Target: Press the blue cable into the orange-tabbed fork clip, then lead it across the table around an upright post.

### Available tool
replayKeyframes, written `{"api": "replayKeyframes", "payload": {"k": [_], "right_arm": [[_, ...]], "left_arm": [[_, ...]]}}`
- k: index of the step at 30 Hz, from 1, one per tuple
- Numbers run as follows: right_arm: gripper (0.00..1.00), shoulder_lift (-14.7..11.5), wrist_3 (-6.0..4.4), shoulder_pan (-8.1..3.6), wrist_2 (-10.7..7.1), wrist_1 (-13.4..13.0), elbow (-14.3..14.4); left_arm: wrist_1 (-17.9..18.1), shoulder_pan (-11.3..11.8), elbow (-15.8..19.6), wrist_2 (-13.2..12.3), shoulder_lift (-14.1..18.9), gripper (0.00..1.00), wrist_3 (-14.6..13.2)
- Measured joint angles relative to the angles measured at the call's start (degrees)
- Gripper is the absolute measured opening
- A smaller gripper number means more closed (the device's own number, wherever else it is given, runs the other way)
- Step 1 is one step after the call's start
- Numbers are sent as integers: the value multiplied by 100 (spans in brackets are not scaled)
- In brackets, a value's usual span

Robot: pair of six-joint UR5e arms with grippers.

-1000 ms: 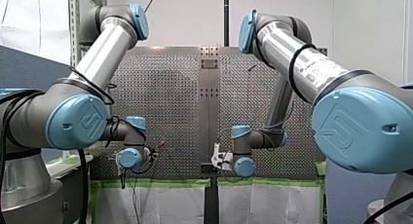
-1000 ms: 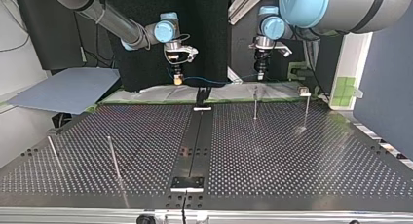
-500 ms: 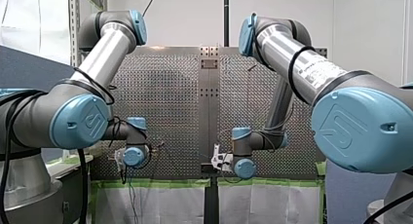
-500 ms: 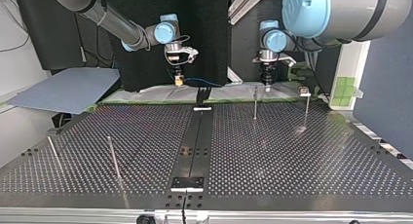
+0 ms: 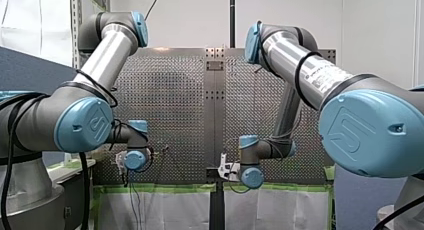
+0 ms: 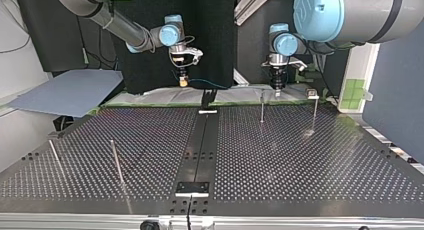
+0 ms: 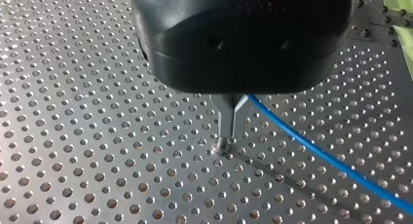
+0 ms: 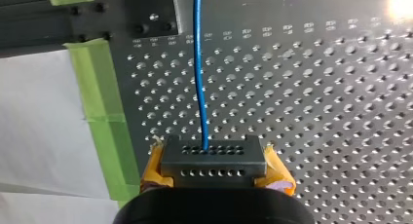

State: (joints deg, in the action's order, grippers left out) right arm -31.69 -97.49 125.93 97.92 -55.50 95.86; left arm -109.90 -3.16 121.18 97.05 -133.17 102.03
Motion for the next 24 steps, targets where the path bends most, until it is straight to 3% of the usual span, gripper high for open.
{"api": "replayKeyframes", "payload": {"k": [9,17,24], "right_arm": [[0,51,1,-10,-5,248,-210],[0,55,1,-12,-8,283,-277],[0,59,0,-22,-16,306,-282]], "left_arm": [[-10,13,-1,-150,-17,0,11],[-48,15,-60,-175,-133,0,107],[-193,44,-317,-226,-406,0,-114]]}}
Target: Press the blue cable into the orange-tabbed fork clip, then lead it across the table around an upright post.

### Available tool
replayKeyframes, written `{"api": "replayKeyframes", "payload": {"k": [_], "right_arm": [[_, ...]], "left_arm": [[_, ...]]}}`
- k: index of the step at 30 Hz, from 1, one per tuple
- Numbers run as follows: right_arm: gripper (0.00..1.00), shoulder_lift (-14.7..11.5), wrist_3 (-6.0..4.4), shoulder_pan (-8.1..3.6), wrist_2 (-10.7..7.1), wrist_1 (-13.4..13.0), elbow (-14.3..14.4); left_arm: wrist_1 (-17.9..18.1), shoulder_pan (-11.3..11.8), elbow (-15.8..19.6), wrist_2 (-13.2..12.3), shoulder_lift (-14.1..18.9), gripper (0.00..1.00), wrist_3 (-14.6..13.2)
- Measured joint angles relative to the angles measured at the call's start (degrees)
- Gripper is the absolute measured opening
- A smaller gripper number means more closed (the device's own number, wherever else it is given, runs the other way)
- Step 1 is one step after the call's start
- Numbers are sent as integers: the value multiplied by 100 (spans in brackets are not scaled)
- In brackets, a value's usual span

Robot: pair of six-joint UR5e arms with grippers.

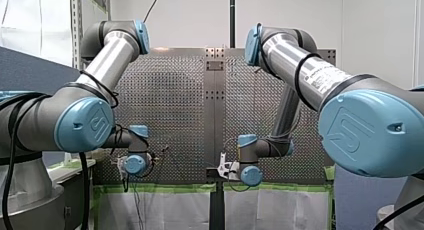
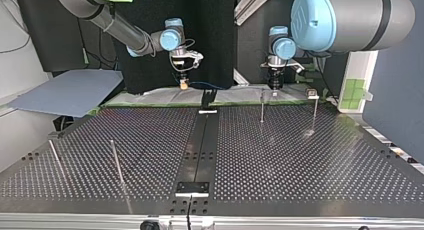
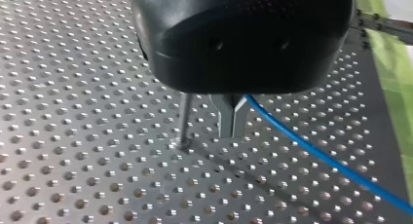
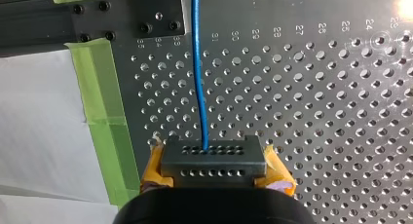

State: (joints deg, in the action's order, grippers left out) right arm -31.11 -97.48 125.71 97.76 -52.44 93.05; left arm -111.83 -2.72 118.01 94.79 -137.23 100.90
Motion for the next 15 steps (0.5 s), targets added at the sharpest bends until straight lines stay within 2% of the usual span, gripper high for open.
{"api": "replayKeyframes", "payload": {"k": [4,15], "right_arm": [[0,0,0,-9,-2,4,-9],[0,-2,0,-33,-3,105,-160]], "left_arm": [[-127,22,-71,-19,-13,0,-32],[-132,106,-138,-115,326,0,288]]}}
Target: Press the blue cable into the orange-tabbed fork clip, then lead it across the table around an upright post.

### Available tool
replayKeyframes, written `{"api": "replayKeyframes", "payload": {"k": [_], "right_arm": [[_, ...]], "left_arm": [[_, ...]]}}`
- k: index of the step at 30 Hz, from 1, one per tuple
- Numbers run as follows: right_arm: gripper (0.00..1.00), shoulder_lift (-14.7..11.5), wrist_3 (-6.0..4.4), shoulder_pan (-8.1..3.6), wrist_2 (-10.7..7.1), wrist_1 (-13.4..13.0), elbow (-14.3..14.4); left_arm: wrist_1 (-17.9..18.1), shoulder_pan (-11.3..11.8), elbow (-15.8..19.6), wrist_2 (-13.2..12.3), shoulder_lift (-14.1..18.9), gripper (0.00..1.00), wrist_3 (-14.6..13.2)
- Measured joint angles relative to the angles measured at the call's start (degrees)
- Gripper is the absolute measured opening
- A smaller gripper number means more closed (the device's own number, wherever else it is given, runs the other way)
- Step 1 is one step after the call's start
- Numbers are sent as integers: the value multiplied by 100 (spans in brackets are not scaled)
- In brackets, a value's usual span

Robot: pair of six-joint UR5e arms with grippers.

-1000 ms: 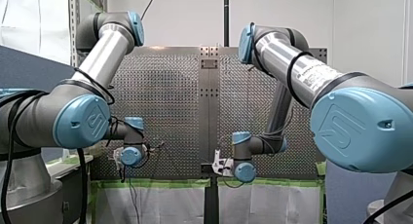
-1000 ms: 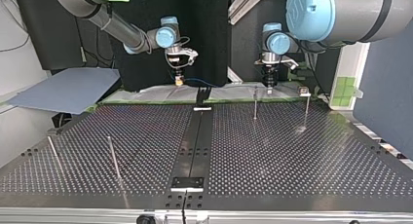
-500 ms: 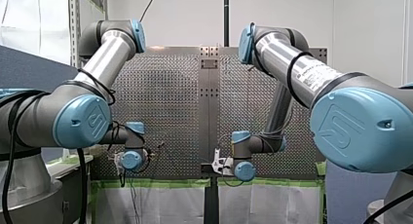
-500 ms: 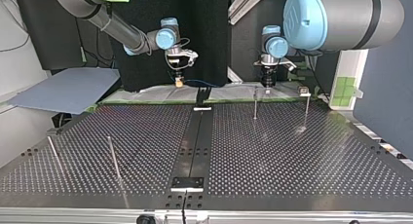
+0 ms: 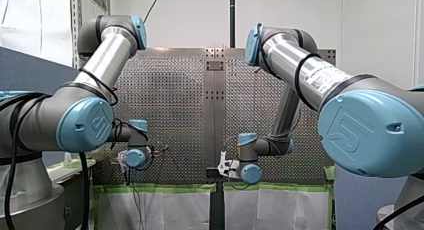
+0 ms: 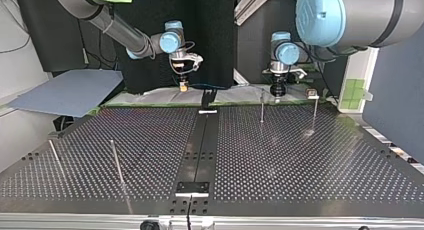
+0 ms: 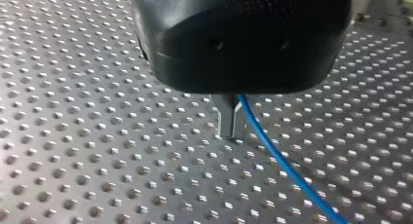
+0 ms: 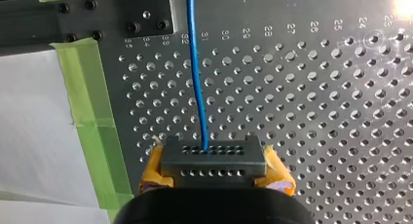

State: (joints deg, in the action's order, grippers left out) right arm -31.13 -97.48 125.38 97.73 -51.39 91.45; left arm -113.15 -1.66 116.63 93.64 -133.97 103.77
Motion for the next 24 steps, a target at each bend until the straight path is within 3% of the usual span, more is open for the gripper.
{"api": "replayKeyframes", "payload": {"k": [18,24], "right_arm": [[0,3,0,-328,-14,365,-412],[0,3,16,-386,-16,508,-444]], "left_arm": [[-53,54,-52,-161,82,0,191],[-101,74,-81,-182,81,0,210]]}}
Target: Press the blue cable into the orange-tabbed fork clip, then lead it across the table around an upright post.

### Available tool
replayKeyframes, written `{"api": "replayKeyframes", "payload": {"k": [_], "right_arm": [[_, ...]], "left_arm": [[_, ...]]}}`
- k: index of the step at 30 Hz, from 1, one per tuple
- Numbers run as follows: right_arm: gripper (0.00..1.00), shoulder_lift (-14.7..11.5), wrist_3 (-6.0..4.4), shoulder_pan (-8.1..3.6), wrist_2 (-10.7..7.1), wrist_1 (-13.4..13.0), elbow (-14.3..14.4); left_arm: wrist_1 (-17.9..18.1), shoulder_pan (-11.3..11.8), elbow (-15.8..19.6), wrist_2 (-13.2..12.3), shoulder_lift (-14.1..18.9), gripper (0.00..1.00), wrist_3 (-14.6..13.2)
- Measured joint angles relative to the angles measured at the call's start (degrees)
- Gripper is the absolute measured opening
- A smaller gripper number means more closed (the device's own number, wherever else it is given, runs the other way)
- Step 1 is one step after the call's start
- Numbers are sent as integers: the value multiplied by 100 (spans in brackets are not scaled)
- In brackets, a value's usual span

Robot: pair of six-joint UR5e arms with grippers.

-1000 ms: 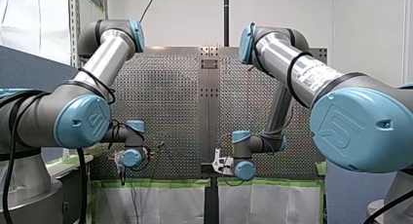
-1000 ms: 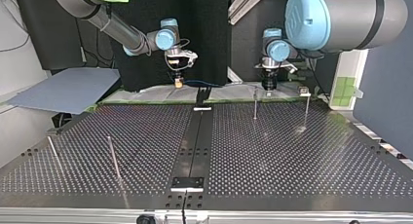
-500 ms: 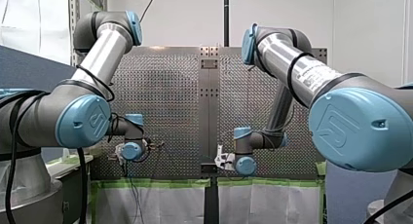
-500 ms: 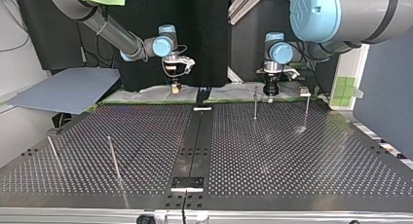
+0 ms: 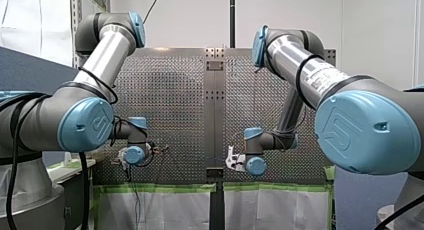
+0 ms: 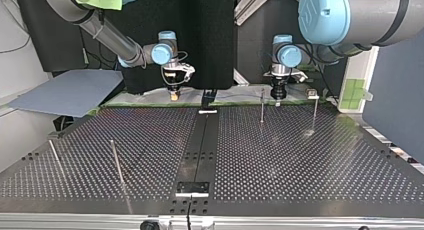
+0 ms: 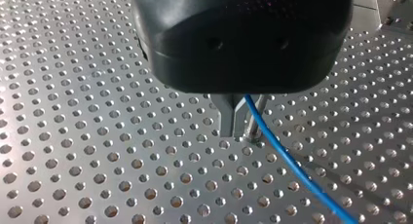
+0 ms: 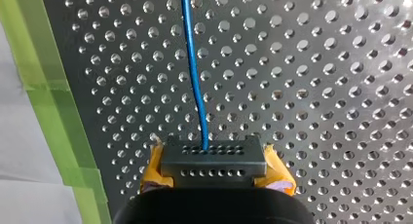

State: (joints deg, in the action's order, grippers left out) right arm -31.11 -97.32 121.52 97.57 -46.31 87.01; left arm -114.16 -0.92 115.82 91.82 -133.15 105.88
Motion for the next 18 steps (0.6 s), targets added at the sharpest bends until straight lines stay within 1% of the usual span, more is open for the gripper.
{"api": "replayKeyframes", "payload": {"k": [3,4,5,6,7,8,9,10,11,12,14,15,16,17,18], "right_arm": [[0,0,7,-9,-3,9,-7],[0,-1,8,-9,-7,11,-12],[0,-2,8,-9,-15,12,-17],[0,-2,9,-10,-31,15,-22],[0,-2,9,-12,-44,17,-24],[0,-2,9,-14,-56,20,-26],[0,-2,10,-16,-68,28,-26],[0,-2,10,-17,-74,36,-27],[0,-2,10,-17,-79,45,-27],[0,-1,10,-17,-82,56,-27],[0,0,10,-17,-85,67,-28],[0,0,10,-16,-86,71,-28],[0,0,10,-17,-87,73,-29],[0,0,10,-17,-87,74,-29],[0,1,10,-17,-87,76,-29]], "left_arm": [[-19,20,-1,-2,1,0,1],[-20,27,-3,-1,1,5,-1],[-18,33,-3,2,2,16,-5],[-15,42,-3,9,2,16,-17],[-14,50,-3,22,3,30,-33],[-13,56,-2,43,4,34,-55],[-12,63,-2,79,4,34,-89],[-9,68,-3,108,4,43,-116],[-8,71,-3,139,5,46,-147],[-3,74,-3,187,5,46,-193],[8,77,-2,268,5,54,-244],[14,80,-2,325,5,54,-264],[21,82,-2,362,5,58,-271],[27,83,-2,385,6,71,-270],[31,85,-2,391,6,71,-259]]}}
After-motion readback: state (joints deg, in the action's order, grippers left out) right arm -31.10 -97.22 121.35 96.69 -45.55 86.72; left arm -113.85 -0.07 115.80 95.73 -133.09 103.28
